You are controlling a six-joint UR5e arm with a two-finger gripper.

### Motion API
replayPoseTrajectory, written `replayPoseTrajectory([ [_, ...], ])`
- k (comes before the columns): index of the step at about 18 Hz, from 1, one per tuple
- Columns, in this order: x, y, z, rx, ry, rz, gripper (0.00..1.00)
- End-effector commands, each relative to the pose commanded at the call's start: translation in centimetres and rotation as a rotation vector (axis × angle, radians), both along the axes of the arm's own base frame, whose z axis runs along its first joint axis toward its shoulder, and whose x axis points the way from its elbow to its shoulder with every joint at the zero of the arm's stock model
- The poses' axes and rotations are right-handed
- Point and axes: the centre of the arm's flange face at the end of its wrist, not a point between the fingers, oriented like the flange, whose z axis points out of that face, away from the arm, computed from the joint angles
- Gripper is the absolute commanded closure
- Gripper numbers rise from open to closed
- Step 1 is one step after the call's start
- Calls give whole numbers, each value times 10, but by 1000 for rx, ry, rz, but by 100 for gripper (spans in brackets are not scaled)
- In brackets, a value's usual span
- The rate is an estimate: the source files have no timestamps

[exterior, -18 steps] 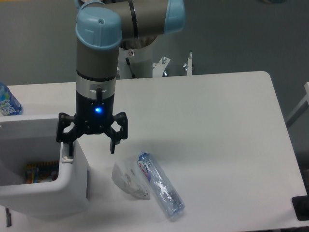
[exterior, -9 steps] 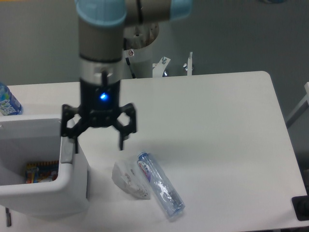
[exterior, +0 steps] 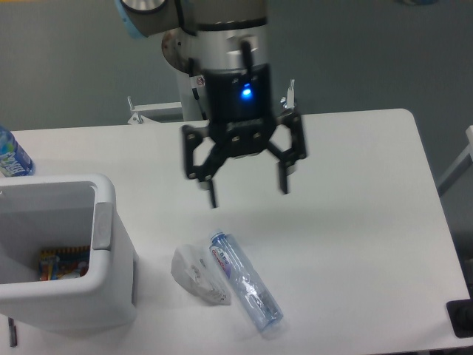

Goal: Open the trash can
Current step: 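Raise the gripper away from the opened trash can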

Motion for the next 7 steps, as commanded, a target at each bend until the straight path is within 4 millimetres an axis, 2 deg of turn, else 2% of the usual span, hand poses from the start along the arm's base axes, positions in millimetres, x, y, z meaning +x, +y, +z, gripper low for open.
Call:
replayPoseTrajectory([
  [4,-12,-21,-19,-144,70,-10,0],
  [7,-20,-28,-26,-211,106,-55,0],
])
